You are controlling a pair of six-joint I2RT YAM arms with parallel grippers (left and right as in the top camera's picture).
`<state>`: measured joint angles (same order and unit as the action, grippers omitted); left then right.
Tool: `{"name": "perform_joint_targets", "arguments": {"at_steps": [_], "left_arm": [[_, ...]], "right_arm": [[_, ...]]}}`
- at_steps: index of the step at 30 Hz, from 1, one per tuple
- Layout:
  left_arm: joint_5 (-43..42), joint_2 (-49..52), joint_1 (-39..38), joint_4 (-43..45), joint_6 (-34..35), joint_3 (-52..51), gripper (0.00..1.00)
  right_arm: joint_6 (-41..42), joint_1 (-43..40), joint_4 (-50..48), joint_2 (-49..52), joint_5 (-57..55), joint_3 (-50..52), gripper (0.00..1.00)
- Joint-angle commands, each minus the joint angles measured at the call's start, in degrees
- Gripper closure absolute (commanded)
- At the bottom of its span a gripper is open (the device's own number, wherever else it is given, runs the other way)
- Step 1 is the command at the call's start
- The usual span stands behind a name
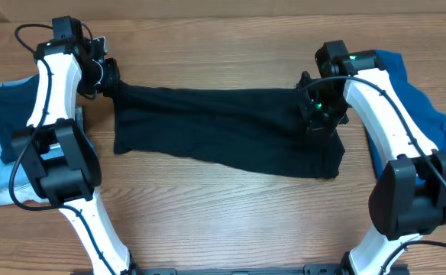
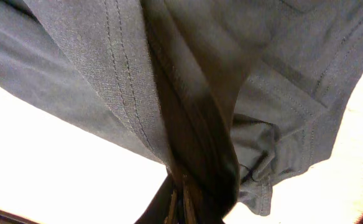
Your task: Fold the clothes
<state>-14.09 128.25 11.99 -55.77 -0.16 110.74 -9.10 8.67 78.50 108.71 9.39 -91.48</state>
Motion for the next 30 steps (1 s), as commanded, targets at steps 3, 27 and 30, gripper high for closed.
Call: {"name": "perform_joint_targets", "arguments": {"at_steps": [3,27,30], "left_arm": [[1.01,-1.05,0.0,-0.17,-1.16,0.74,0.91],[7.32,-1.05,0.0,-7.48,-0.98,-5.84,0.67],[13.33,-1.05,-0.02,-6.1,-0.92,-6.64,0.79]], "right_arm": [[0.09,-0.04,-0.22,-0.52,-0.52,-0.42,0.88],[0.09,-0.04,-6.51,-0.13,-0.55,1.86,0.86],[0.09,-0.04,-6.71,-0.13,-0.55,1.86,0.85]]}}
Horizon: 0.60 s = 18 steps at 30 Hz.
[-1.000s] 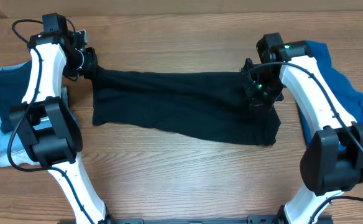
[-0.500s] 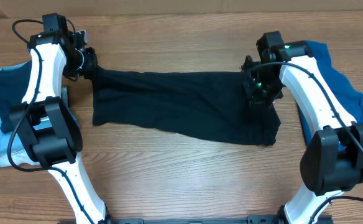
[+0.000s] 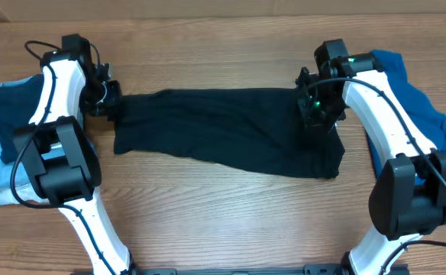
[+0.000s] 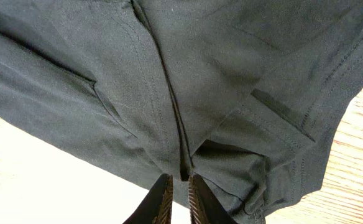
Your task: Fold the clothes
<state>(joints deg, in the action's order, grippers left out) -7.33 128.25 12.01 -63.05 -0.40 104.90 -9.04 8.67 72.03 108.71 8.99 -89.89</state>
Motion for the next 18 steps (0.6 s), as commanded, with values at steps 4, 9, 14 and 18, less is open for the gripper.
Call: {"name": "perform_joint_targets", "arguments": {"at_steps": [4,9,14,18], "left_arm": [[14.64,-1.2,-0.02,4.68,1.92,2.03,0.87],[5.27,-1.46,-1.22,3.23,5.14,12.33,0.91],[-9.49,-1.36,-5.53,-4.09,2.51,11.39,0.96],[-5.6,-1.18,-7.96,-11.13,1.03,7.5,0.96]], "right_arm": [[0.04,-0.04,-0.92,-0.13,-0.13,0.26,0.83],[0.33,-0.04,-1.31,-0.13,-0.09,0.26,0.83],[0.5,-0.04,-1.25,-0.13,-0.09,0.26,0.83],[0.48,-0.04,-1.09,-0.13,-0.11,0.26,0.82]]}}
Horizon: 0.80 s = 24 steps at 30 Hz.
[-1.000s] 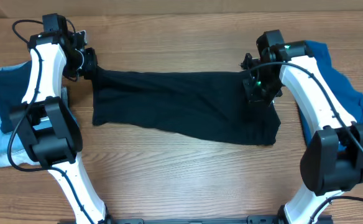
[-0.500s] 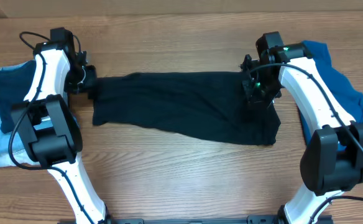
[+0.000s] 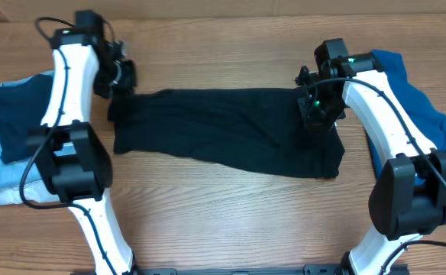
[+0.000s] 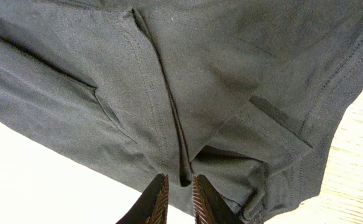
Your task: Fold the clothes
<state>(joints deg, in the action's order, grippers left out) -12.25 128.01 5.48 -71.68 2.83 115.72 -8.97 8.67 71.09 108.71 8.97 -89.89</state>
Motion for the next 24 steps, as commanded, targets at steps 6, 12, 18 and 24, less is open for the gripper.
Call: {"name": "perform_joint_targets", "arguments": {"at_steps": [6,12,18,24], "left_arm": [[3.04,-0.81,-0.94,4.94,-4.11,-14.32,0.94],[8.26,-0.81,2.93,17.59,0.26,-22.25,0.92],[7.45,-0.81,6.12,16.0,2.56,-23.39,0.89],[7.3,-0.81,6.08,15.93,2.54,-23.39,0.76]], "right_arm": [[1.53,-0.04,0.13,-0.13,0.13,0.26,0.81],[1.53,-0.04,0.52,-0.13,0.13,0.26,0.82],[1.51,-0.04,-0.02,-0.13,0.11,0.26,0.79],[5.7,-0.68,-0.92,-0.13,-0.42,0.26,0.69]]}}
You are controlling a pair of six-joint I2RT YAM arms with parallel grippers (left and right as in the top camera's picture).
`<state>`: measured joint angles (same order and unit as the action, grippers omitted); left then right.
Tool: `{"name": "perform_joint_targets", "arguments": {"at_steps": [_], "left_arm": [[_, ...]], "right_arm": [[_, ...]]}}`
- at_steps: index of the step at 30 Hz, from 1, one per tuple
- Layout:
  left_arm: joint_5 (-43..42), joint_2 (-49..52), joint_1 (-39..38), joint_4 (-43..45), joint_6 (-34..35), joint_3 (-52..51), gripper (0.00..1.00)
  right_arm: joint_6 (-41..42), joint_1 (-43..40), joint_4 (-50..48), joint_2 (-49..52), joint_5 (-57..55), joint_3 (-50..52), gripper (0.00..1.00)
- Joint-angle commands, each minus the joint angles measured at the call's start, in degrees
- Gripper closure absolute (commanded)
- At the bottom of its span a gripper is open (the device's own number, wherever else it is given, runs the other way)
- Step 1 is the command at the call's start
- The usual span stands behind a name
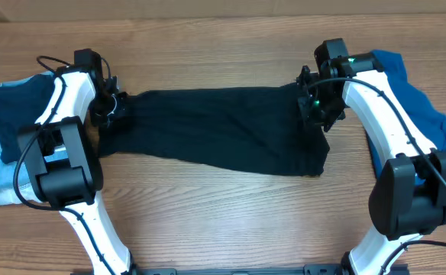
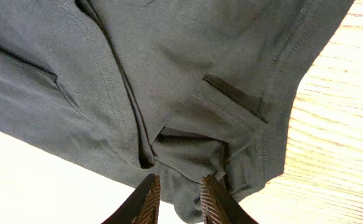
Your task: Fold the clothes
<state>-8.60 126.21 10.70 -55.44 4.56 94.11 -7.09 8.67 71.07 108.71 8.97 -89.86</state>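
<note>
A black garment [image 1: 215,130] lies stretched across the middle of the wooden table, left to right. Its left end runs up to my left gripper [image 1: 110,108], which appears shut on that end, though its fingers are small and dark against the cloth. My right gripper [image 1: 315,107] is at the garment's right end. In the right wrist view this gripper [image 2: 178,190] is open, its ribbed fingers [image 2: 147,196] spread over the bunched, stitched hem [image 2: 231,99], holding nothing.
A crumpled blue garment [image 1: 421,107] lies at the right edge, partly under my right arm. At the left edge a dark navy piece [image 1: 9,122] rests on a light blue one. Bare table [image 1: 223,221] runs along the front.
My right gripper's jaws have spread wider and sit nearer the hem corner. My left gripper has come down from the far side to the garment's left end. The whole garment lies further left.
First both grippers held the garment's ends, the right one shut on a fold of cloth. Later the right jaws stood slightly apart over the cloth, then wider. The left gripper stayed near the left end, then further back, and now is at that end with the garment further left.
</note>
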Motion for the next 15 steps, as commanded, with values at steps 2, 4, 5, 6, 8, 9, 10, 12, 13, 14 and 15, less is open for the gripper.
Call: {"name": "perform_joint_targets", "arguments": {"at_steps": [2,4,5,6,8,9,10,12,13,14,15], "left_arm": [[3.63,0.98,0.85,-0.59,0.81,-1.77,0.75],[3.65,0.98,0.85,-0.7,0.81,-1.77,0.74],[3.65,0.98,0.85,-0.76,0.81,-1.77,0.73],[3.63,0.98,0.85,-0.87,0.81,-1.77,0.69],[3.63,0.98,0.85,-1.07,0.81,-1.77,0.69],[3.63,0.98,0.85,-1.14,0.81,-1.77,0.68],[3.63,0.98,0.85,-1.22,0.81,-1.77,0.66],[2.8,0.98,0.85,-1.31,0.79,-1.77,0.65],[1.11,0.98,0.85,-1.22,0.74,-1.75,0.63],[-0.09,0.98,0.85,-1.07,0.57,-1.75,0.62],[-0.46,0.98,0.85,-1.01,0.59,-1.75,0.61]], "right_arm": [[6.8,-1.4,-1.25,0.11,-0.33,0.26,0.6],[7.41,-1.62,-1.22,1.01,-0.24,0.26,0.52],[7.37,-1.62,-1.27,1.79,-0.28,0.26,0.47],[7.37,-1.62,-1.49,2.58,-0.31,0.31,0.41],[7.37,-1.68,-2.29,3.82,-0.35,0.31,0.39],[7.41,-1.68,-2.97,4.5,-0.26,0.31,0.37],[7.39,-1.68,-3.58,5.05,0.22,0.31,0.37],[7.28,-1.66,-4.42,5.77,2.54,0.31,0.36],[7.1,-1.66,-4.52,5.88,2.69,0.31,0.36],[7.13,-1.66,-4.85,5.99,2.71,0.31,0.37],[7.1,-1.66,-5.09,6.1,2.71,0.31,0.41]]}}
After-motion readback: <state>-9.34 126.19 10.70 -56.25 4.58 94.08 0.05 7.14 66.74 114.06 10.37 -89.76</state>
